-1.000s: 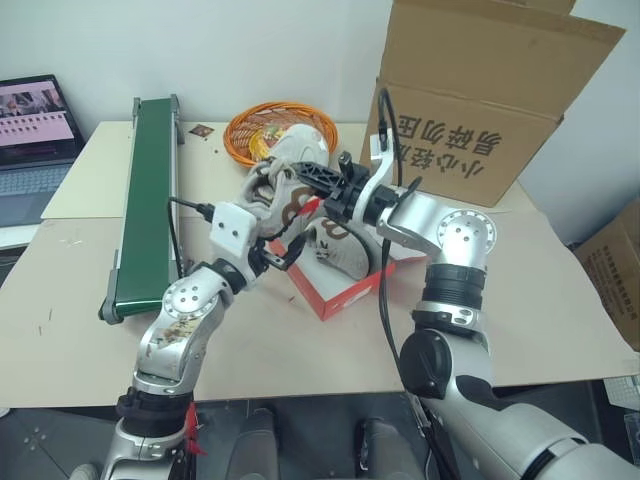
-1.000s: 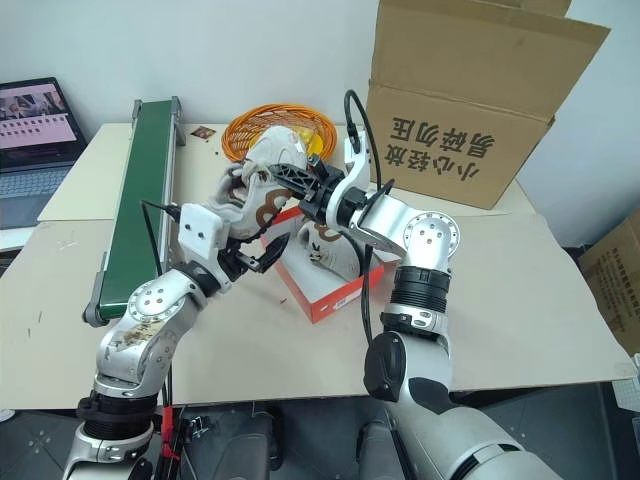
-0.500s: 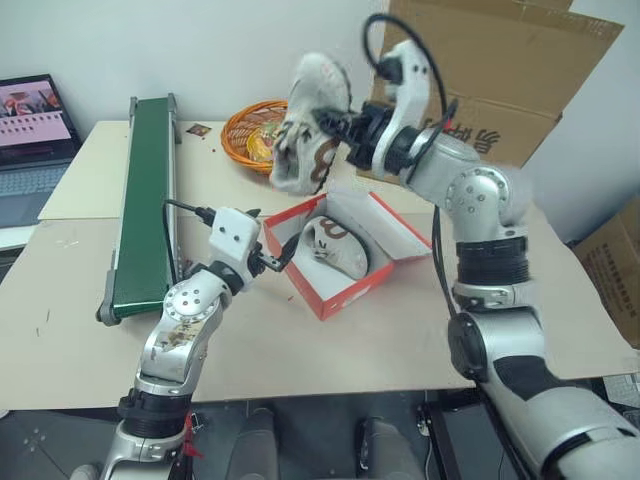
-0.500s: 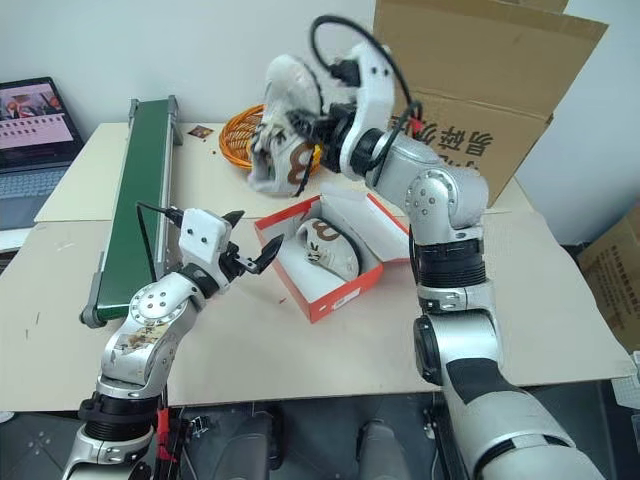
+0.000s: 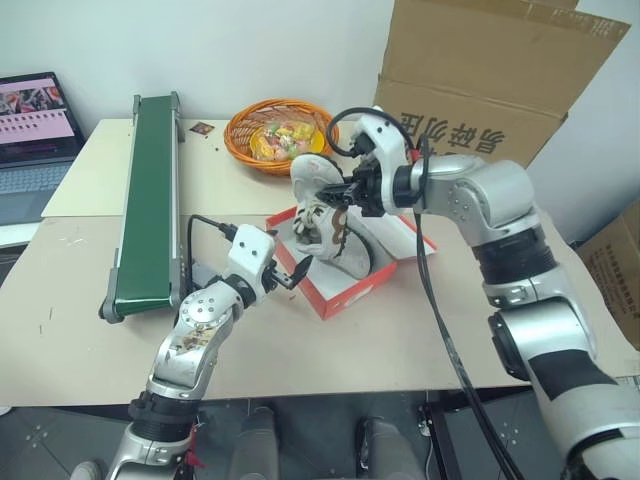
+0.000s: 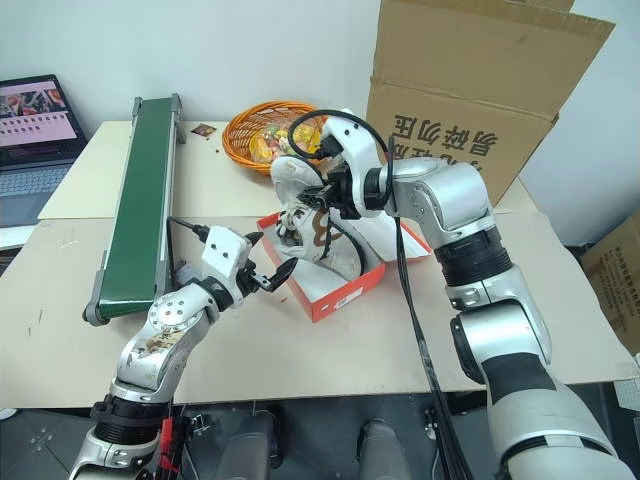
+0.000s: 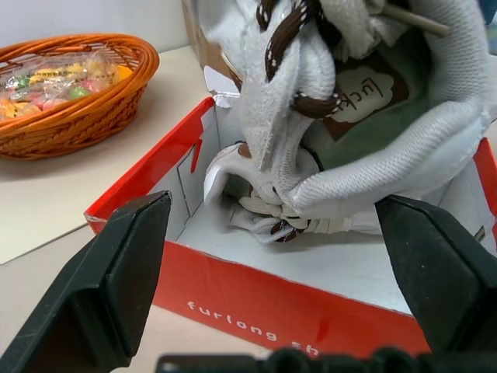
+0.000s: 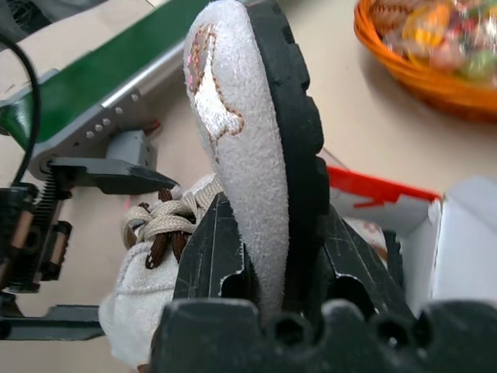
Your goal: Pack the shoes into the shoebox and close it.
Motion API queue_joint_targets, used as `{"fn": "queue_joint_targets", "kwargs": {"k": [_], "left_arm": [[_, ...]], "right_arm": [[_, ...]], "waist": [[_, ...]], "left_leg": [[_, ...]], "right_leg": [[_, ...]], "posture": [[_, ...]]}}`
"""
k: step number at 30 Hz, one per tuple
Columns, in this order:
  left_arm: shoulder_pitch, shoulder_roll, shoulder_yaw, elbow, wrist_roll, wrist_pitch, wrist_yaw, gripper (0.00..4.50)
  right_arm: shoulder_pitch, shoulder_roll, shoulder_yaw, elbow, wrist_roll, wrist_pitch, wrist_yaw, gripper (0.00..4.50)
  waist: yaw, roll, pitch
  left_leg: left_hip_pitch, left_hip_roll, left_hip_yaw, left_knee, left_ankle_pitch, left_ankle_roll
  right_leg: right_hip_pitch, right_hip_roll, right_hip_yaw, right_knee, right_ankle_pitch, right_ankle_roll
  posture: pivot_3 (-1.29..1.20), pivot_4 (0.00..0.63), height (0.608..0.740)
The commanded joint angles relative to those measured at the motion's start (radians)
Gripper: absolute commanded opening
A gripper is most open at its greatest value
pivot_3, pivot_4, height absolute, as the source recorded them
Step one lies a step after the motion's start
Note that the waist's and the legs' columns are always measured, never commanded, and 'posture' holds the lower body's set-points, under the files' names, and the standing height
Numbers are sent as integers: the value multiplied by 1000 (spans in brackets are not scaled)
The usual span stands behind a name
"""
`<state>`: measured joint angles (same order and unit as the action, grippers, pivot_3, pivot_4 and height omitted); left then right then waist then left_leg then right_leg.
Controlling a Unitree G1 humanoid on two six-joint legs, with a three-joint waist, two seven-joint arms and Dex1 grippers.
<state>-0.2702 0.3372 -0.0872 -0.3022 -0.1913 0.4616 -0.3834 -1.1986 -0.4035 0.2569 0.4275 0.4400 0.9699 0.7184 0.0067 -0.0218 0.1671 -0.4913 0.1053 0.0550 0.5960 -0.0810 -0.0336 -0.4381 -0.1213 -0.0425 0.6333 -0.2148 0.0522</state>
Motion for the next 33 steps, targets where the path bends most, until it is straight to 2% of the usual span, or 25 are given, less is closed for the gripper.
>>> {"fn": "queue_joint_targets", "kwargs": {"k": [1,5,7,9,13,19,33], "left_arm": [[9,46,79,-152,-31,-36,-28,4444],[67,147,127,-251,-82,18,-112,4444],[104,230,178,-320,-149,80,-184,4444],[137,306,227,-364,-202,128,-242,4444],[157,373,285,-387,-258,175,-268,4444],[154,385,284,-394,-280,197,-258,4444],[150,383,264,-381,-282,201,-233,4444]], "right_arm": [[-45,26,-19,126,-34,33,20,509],[-54,24,-6,141,-55,59,61,509],[-48,6,28,132,-82,58,99,509],[-46,-9,56,127,-105,57,135,509],[-33,-31,109,106,-146,47,192,509],[23,-10,187,102,-224,2,230,509],[-7,204,253,447,-457,-313,177,509]], "waist": [[-3,0,0],[1,0,0],[2,0,0],[2,1,0],[5,2,1],[5,2,1],[-8,-1,-2]], "left_leg": [[0,0,0,0,0,0],[-1,0,0,-1,1,1],[-1,0,0,-1,-4,-6],[-1,0,0,0,-4,-6],[-1,0,0,-1,-4,-7],[-1,0,0,0,-4,-7],[6,1,0,1,-4,-7]], "right_leg": [[-1,0,0,0,0,0],[-1,0,0,1,0,0],[-1,0,0,0,0,0],[-2,0,0,1,0,0],[-2,0,0,0,0,-1],[-1,0,0,0,0,0],[1,0,0,7,-2,0]], "posture": [[0,150,720],[0,150,720],[0,150,720],[0,150,720],[0,150,720],[0,150,720],[0,150,720]]}}
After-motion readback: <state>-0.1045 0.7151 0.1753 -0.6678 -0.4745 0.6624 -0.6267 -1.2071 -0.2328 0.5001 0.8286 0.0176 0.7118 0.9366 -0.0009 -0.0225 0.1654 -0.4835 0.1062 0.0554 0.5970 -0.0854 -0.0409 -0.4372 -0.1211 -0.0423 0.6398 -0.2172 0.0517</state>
